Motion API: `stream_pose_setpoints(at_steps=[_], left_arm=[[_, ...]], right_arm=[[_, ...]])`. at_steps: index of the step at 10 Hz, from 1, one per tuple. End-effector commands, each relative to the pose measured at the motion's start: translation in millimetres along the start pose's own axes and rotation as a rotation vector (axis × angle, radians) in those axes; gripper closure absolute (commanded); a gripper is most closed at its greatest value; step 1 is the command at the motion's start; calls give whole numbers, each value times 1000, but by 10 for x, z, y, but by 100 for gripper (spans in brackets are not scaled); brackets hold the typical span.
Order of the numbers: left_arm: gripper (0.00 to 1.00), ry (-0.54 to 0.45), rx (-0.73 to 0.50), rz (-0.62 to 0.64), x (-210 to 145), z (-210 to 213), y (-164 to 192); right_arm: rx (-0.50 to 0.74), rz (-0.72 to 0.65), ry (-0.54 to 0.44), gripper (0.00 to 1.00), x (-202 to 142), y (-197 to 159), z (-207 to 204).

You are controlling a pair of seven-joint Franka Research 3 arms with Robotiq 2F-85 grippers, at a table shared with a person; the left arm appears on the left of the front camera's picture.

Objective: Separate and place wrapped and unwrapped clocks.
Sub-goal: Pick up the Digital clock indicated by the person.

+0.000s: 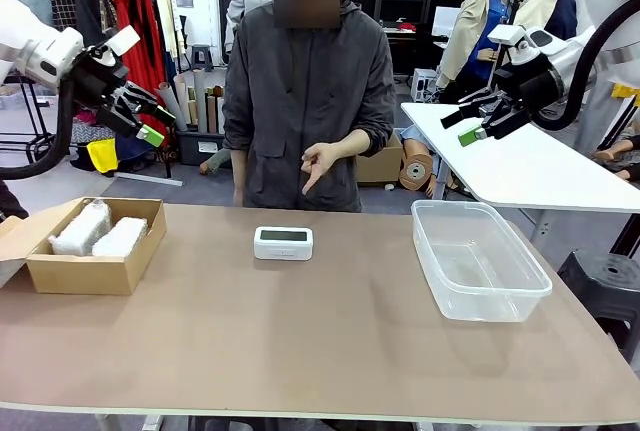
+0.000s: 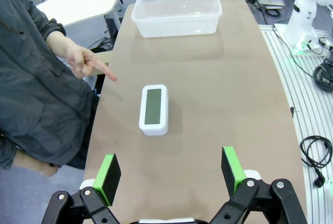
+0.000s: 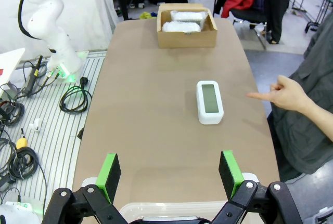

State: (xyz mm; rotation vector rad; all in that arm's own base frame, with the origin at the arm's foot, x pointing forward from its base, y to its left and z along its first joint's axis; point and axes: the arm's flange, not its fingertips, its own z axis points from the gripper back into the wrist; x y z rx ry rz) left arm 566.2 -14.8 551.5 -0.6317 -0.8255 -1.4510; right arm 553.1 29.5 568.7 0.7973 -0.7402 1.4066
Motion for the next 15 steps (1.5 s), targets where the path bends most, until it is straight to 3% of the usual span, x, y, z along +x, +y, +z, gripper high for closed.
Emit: stream_pose_setpoints(at_steps=[1, 6, 9, 11, 13, 15], left_arm=[[0, 7, -5, -4, -1, 7, -4], [0, 7, -5, -4, -1, 7, -4], [0, 7, -5, -4, -1, 7, -4], [0, 7, -5, -4, -1, 7, -4], [0, 7, -5, -4, -1, 7, -4], [0, 7, -5, -4, -1, 7, -4]], right_arm=[[-2, 3, 2, 0, 14, 4, 11], [0, 0, 0, 0, 0, 0, 0], [-71, -47, 57, 0, 405, -143, -511], [-27, -91, 85, 0, 669, -290, -807], [4, -180, 188, 0, 856, -500, -1214], [0, -185, 402, 0, 1008, -775, -1669]])
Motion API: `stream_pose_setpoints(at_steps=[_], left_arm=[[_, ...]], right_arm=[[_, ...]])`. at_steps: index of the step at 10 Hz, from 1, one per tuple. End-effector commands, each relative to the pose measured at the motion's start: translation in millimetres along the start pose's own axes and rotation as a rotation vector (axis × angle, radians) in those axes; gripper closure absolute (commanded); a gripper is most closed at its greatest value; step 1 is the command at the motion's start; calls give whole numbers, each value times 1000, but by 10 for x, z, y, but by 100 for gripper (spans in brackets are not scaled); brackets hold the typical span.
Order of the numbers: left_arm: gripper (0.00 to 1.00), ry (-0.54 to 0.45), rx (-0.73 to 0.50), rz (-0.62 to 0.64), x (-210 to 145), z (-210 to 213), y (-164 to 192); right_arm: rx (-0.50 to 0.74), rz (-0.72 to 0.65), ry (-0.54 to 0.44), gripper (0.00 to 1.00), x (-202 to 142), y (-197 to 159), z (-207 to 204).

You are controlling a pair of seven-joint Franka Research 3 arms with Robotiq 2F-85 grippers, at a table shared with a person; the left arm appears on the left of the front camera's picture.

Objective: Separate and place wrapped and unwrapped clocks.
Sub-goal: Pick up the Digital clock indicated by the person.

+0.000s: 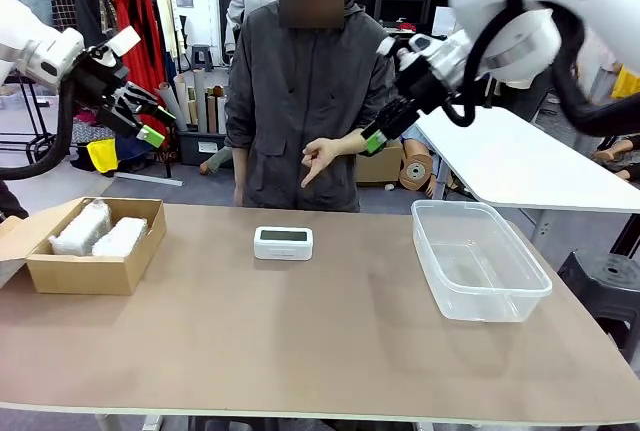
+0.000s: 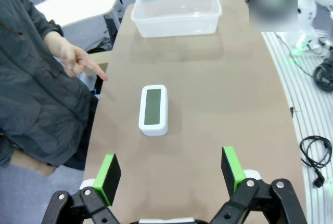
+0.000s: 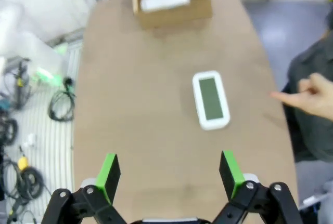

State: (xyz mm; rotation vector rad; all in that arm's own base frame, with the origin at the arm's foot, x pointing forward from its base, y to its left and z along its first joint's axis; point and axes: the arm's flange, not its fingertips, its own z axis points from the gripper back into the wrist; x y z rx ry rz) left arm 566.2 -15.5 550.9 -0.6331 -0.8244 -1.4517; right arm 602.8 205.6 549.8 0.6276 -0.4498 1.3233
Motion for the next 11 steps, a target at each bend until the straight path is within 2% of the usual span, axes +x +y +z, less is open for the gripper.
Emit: stream_pose_setpoints(at_steps=[1, 4, 7, 8, 9, 10, 11], left_arm=[[0, 7, -3, -4, -1, 15, -3], [0, 7, -3, -4, -1, 15, -3], [0, 7, -3, -4, -1, 15, -3], [0, 7, -3, -4, -1, 15, -3], [0, 7, -3, -4, -1, 15, -3], [0, 7, -3, -4, -1, 15, -3], [0, 7, -3, -4, -1, 15, -3]], right_arm=[[-6, -1, 188, 0, 367, -347, -217], [4, 27, 378, 0, 657, -604, -803], [40, 98, 497, 0, 771, -580, -1338], [35, 158, 514, 0, 780, -540, -1443], [84, 209, 488, 0, 765, -498, -1364], [47, 115, 477, 0, 589, -400, -1502], [47, 115, 477, 0, 589, -400, -1502]])
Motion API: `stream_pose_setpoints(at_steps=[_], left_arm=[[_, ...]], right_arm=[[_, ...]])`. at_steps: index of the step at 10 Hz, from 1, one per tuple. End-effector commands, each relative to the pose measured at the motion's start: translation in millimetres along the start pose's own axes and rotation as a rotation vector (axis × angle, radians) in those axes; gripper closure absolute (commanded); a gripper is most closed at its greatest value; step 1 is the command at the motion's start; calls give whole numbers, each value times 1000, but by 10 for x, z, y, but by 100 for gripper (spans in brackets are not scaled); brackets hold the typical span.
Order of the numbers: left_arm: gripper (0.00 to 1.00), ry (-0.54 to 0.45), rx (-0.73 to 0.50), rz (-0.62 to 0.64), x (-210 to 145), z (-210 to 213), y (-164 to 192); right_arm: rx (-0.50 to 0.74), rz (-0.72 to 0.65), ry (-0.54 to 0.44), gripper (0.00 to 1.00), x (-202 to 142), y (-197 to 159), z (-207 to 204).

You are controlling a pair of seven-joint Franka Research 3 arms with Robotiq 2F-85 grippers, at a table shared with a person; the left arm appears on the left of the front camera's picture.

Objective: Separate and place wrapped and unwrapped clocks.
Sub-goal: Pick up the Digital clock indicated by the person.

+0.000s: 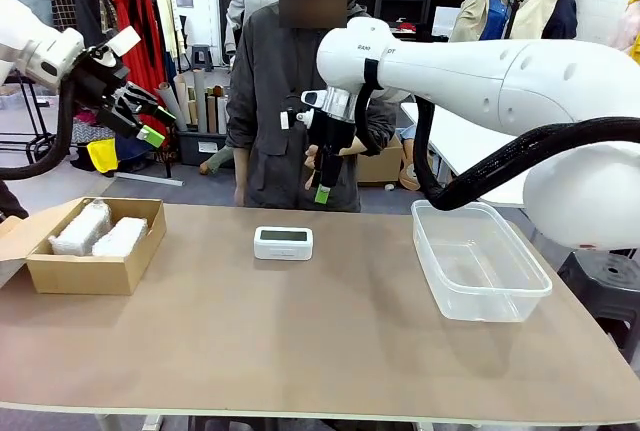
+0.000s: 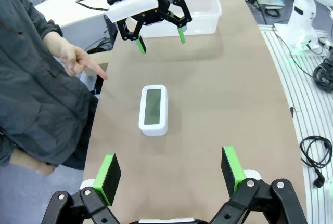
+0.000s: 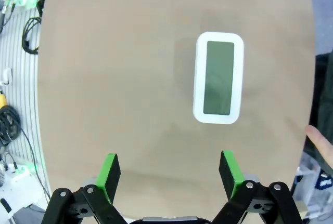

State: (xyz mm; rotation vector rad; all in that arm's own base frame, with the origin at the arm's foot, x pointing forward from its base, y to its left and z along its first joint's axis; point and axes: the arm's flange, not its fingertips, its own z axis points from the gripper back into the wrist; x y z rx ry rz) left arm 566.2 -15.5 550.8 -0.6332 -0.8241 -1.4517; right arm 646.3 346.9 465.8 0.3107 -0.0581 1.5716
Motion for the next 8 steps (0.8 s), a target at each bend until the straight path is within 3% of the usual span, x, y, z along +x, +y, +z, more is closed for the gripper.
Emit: stream_pose_setpoints(at_steps=[1, 4, 5, 8], left_arm=[[0, 7, -3, -4, 0, 16, -3], [0, 7, -3, -4, 0, 16, -3], [0, 7, -3, -4, 0, 16, -3], [0, 7, -3, -4, 0, 16, -3]], right_arm=[[-8, -29, -7, 0, -37, -1, 22], [-2, -9, 1, 0, -48, -25, 9], [-57, 1, 23, 0, 12, -24, -74], [-131, 53, 122, 0, 407, -94, -346]])
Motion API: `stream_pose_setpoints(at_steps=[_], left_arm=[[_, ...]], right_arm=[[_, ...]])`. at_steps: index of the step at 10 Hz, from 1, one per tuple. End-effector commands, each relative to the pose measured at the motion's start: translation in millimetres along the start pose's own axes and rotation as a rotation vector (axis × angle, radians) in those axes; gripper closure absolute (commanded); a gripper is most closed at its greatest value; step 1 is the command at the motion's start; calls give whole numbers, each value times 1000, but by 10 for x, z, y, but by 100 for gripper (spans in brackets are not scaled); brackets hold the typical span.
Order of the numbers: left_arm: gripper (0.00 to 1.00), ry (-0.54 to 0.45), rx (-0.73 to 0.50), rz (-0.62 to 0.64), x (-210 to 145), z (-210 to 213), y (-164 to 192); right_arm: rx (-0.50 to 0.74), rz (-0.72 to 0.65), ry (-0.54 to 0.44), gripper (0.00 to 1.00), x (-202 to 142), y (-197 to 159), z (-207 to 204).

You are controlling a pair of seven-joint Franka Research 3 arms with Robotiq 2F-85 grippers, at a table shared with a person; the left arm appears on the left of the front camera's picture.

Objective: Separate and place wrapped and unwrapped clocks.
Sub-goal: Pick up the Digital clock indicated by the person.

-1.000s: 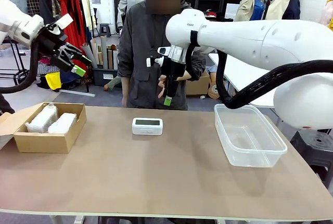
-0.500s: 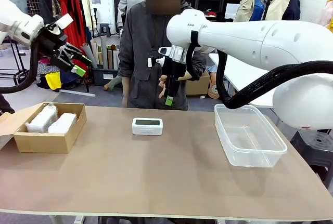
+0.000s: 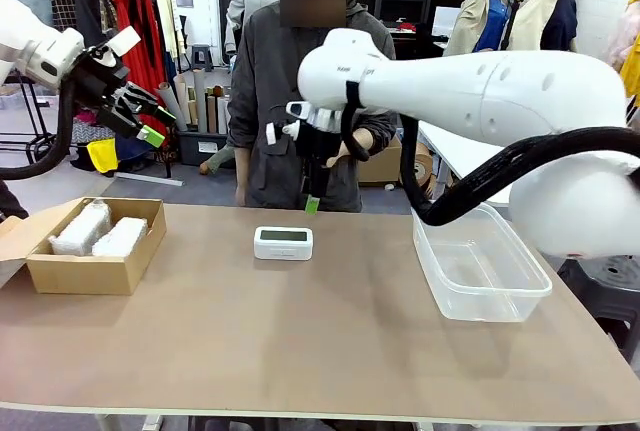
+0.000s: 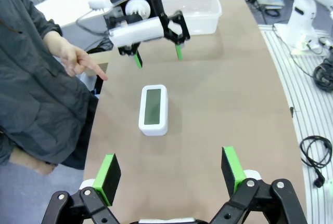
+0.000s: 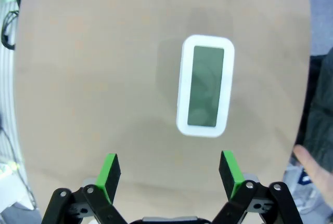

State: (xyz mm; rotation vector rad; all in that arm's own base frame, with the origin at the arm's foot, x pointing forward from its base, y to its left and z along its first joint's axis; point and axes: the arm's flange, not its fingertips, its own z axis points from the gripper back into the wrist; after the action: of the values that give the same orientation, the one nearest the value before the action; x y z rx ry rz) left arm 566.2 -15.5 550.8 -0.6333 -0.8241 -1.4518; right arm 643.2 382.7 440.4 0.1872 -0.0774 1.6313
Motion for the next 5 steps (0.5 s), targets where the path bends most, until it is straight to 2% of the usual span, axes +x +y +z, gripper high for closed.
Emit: stream_pose_setpoints(at_steps=[1, 2, 5], left_arm=[[0, 7, -3, -4, 0, 16, -3], [0, 7, -3, -4, 0, 16, -3], [0, 7, -3, -4, 0, 16, -3]], right_arm=[[-70, -6, 64, 0, 194, -88, -78], [-113, 18, 82, 0, 219, -100, -154], [-132, -22, 104, 0, 206, -289, -393]])
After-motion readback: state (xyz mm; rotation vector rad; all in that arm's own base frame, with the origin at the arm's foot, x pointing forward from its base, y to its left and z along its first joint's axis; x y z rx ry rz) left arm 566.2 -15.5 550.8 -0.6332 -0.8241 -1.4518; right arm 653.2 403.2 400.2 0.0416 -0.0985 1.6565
